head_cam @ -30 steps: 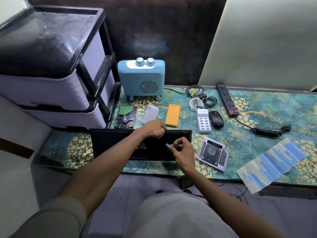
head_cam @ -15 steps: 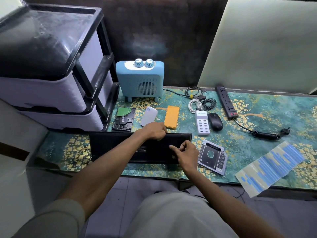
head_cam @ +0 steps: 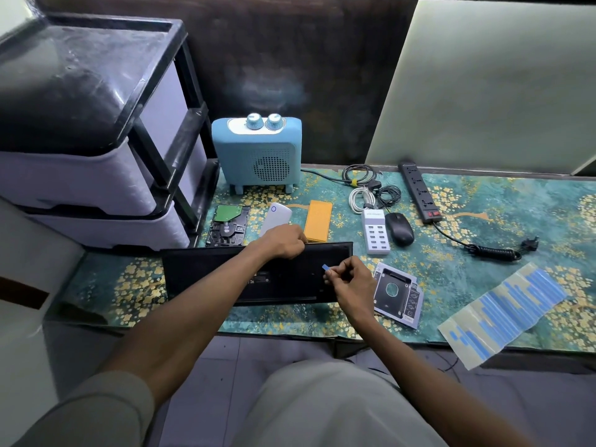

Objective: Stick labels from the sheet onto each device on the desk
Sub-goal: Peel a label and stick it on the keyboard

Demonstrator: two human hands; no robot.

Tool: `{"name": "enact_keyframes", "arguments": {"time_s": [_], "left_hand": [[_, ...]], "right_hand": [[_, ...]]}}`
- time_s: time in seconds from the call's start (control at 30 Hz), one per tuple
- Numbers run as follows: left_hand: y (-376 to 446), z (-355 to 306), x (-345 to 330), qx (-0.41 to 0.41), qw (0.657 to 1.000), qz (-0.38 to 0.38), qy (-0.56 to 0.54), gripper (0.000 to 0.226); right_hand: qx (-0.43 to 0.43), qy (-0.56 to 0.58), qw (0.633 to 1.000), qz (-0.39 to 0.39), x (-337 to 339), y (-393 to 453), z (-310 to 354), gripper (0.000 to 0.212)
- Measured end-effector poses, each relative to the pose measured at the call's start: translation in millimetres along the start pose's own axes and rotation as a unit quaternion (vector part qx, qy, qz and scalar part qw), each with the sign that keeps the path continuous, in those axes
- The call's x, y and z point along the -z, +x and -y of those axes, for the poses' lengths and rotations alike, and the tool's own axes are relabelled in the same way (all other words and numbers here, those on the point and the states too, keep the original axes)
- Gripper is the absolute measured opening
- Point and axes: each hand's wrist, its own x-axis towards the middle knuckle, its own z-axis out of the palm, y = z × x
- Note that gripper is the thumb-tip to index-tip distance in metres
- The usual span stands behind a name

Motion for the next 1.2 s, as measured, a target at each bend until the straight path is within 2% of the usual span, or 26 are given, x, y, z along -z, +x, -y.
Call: {"name": "enact_keyframes", "arguments": {"time_s": [0.1, 0.4, 0.53, 0.73, 0.77, 0.83, 0.9, 1.0, 1.1, 1.2], "left_hand": [[0.7, 0.1, -5.5, -0.009, 1.0, -0.01, -0.006, 0.033], [-3.3, -2.8, -14.3, -0.031, 0.996, -0.042, 0.069, 0.028], [-2.3, -0.2, -14.1, -0.043, 0.992, -0.045, 0.108, 0.013], [-4.9, -2.0, -14.6, -0.056, 0.984, -0.118, 0.124, 0.018], [-6.5, -2.8, -15.8, -0.065, 0.979, -0.135, 0.137, 0.012], [-9.8, -3.9, -18.8, -0.081, 0.968, -0.164, 0.171, 0.009], [-12.8, -1.4, -20.8, -0.106, 0.952, -0.19, 0.215, 0.01], [-19.2, 10.0, -26.0, -0.162, 0.93, -0.213, 0.253, 0.014], [-30.3, 17.7, -39.9, -0.227, 0.909, -0.242, 0.253, 0.013], [-42.2, 22.6, -60.0, -0.244, 0.898, -0.253, 0.263, 0.018]], "right_hand": [[-0.023, 0.008, 1.0, -0.004, -1.0, 1.8, -0.4, 0.023], [-0.066, 0.011, 0.997, -0.032, -3.5, 5.0, -1.9, 0.036], [-0.076, -0.04, 0.996, -0.035, 6.9, 1.6, -10.6, 0.043], [-0.103, -0.072, 0.991, -0.051, 13.6, 1.5, -35.1, 0.031], [-0.116, -0.053, 0.991, -0.042, 13.4, 2.1, -35.9, 0.032], [-0.162, 0.053, 0.985, -0.022, 11.3, 2.6, -30.9, 0.05], [-0.232, 0.212, 0.949, -0.009, 10.2, 3.6, -24.5, 0.062], [-0.33, 0.383, 0.863, 0.024, 14.9, 3.6, -19.8, 0.07], [-0.37, 0.433, 0.821, 0.042, 17.6, 1.3, -24.1, 0.079], [-0.385, 0.43, 0.816, 0.041, 14.9, -2.7, -27.4, 0.058]]}}
